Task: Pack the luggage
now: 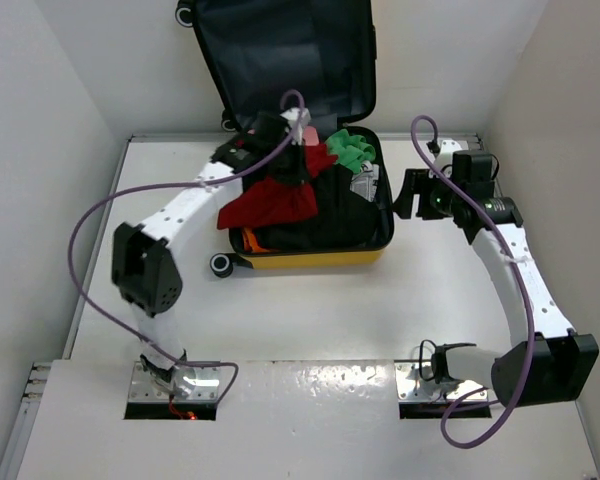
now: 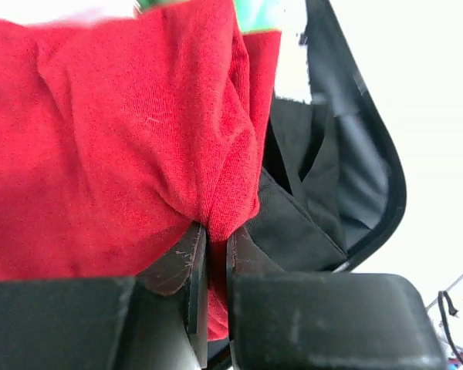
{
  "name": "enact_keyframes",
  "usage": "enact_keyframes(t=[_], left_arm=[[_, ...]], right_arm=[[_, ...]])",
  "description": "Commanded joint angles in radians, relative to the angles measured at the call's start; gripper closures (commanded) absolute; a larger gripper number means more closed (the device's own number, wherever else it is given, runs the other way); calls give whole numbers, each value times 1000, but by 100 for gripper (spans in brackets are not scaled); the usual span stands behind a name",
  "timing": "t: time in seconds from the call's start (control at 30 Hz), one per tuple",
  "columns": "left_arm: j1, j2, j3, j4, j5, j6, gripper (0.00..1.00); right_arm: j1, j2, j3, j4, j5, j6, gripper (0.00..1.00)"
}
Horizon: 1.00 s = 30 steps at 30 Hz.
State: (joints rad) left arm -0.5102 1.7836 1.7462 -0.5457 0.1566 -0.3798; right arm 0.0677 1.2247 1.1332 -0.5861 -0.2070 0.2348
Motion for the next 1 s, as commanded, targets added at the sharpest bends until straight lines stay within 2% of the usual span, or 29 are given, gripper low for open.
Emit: enact_keyframes(t=[0.0,0.23,0.43,0.77,0.83,0.93,0.97], left_arm=[[-39,95,59,0,26,-80,100],[-120,269,209,30,44,-137,100],[-165,278,200,144,76,-235,100],[-197,298,130,202,55,-367,100],[-171,298,112,202,40,-367,91],[-130,277,62,202,0,-357,70],[-120,266,62,202,0,-340,66]], right_arm=[[-19,-8,13,2,-26,15,28],[-45,-16,-12,6,-37,15,28],[-48,-11,-12,19,-42,32,28],[-51,9,14,17,-51,40,28],[-46,16,20,16,-52,43,27],[-49,32,28,29,-66,44,25],[-48,36,25,35,-75,46,25]])
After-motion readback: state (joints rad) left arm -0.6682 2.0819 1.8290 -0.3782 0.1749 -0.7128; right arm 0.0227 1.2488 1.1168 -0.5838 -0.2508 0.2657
